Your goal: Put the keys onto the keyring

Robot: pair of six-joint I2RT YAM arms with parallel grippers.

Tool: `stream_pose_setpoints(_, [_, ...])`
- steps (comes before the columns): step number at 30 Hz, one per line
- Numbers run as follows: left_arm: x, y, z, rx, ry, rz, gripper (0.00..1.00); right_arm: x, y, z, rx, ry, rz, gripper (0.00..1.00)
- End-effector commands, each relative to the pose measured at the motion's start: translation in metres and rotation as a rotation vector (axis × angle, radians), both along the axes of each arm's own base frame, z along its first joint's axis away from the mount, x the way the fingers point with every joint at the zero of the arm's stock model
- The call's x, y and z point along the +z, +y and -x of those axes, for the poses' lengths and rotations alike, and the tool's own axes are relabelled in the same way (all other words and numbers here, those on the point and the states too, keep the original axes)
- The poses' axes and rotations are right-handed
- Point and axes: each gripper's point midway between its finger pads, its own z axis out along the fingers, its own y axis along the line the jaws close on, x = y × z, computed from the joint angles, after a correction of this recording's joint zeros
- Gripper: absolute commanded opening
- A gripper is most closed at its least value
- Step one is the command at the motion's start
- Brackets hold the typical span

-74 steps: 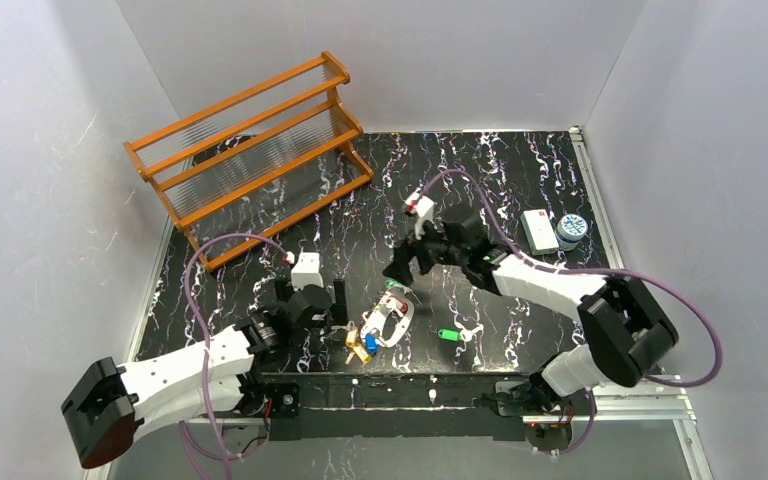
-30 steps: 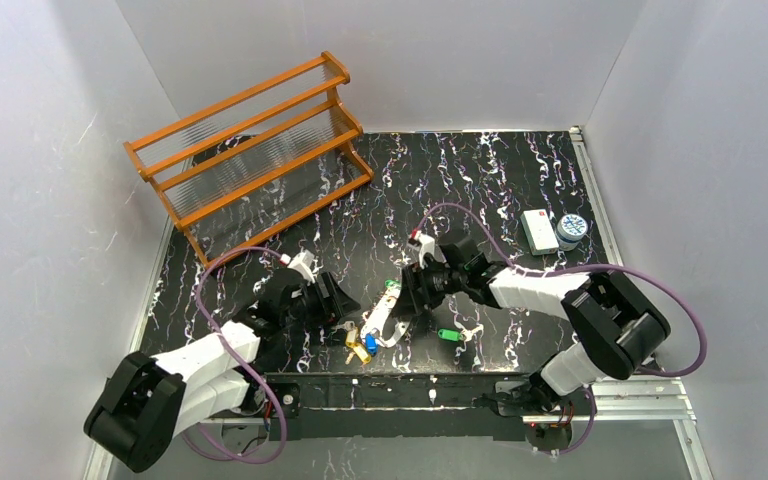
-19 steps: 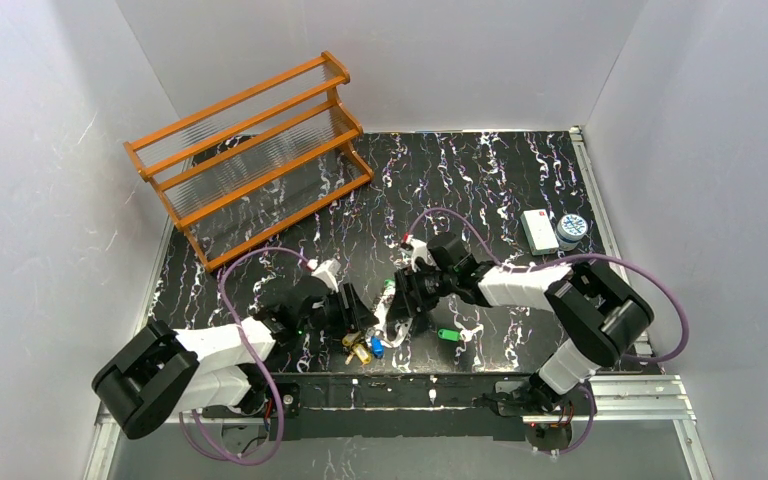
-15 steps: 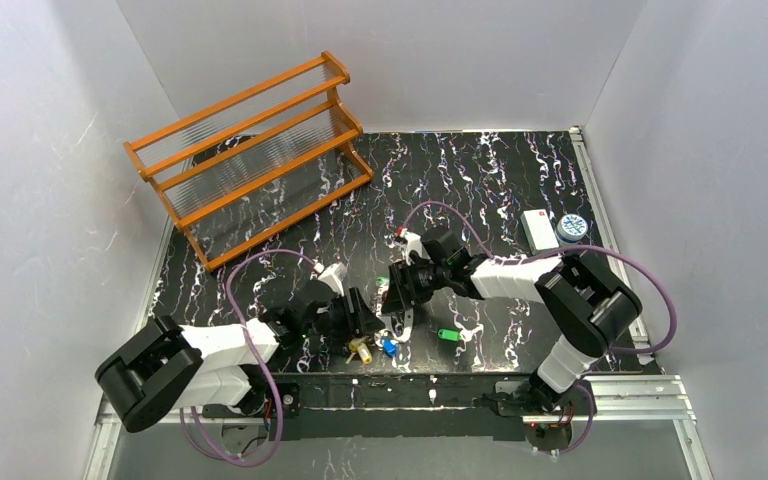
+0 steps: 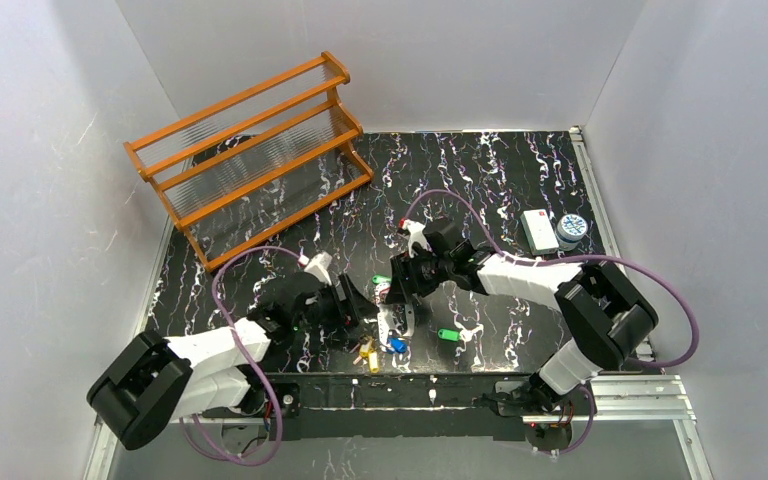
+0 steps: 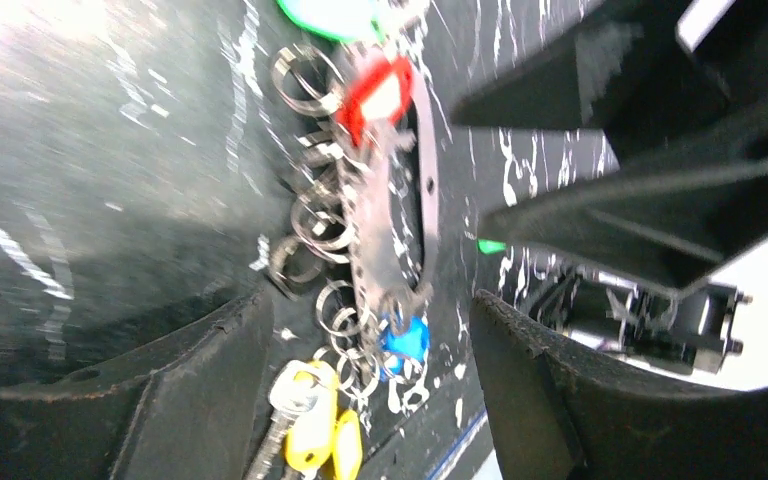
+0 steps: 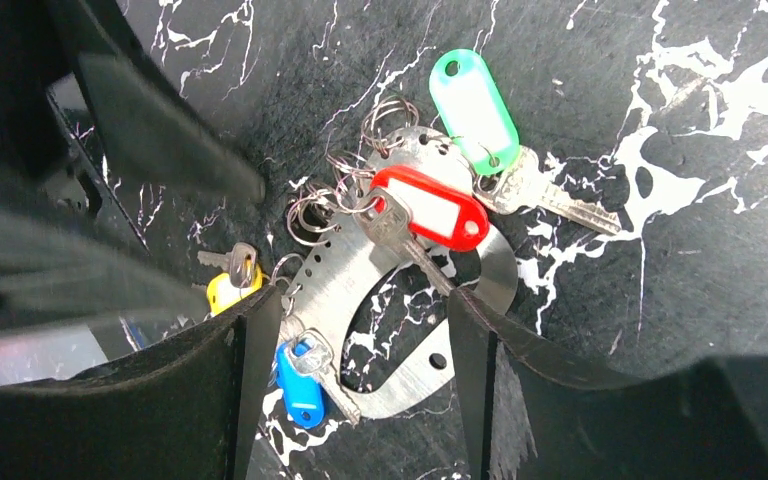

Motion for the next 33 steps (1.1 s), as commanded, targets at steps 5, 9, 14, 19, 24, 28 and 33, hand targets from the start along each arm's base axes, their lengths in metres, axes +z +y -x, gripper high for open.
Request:
stream_pose_setpoints(5, [0.001, 0.021, -0.028, 0.04, -0.01, -0.008, 0.64, -0.001, -0.009, 0.009, 0.007, 0.011, 0.017, 0.68])
stream_pose_setpoints(9, [-0.005, 0.011, -0.031, -0.009, -0.014, 0.002, 0.52, -0.01, -0.009, 0.014, 0.008, 0.048, 0.015, 0.67])
stream_pose_setpoints(14, [-0.004, 0.001, -0.027, -0.035, -0.013, 0.049, 0.45, -0.023, -0.009, 0.019, 0.003, 0.109, 0.026, 0.55])
stream_pose_setpoints(19, [0.0, -0.015, -0.007, -0.102, -0.03, 0.066, 0.39, -0.03, -0.004, 0.02, 0.019, 0.145, 0.024, 0.42])
stream_pose_setpoints(24, [0.02, -0.025, 0.007, -0.179, -0.119, 0.104, 0.36, -0.032, -0.002, 0.019, 0.022, 0.151, 0.021, 0.38])
stream_pose_setpoints(28, [0.036, -0.011, -0.008, -0.091, -0.228, 0.06, 0.42, -0.028, -0.002, 0.02, 0.031, 0.144, 0.015, 0.35])
stream_pose_setpoints(33, [0.024, 0.033, -0.032, 0.073, -0.25, -0.198, 0.47, -0.019, -0.003, 0.018, 0.048, 0.1, 0.006, 0.35])
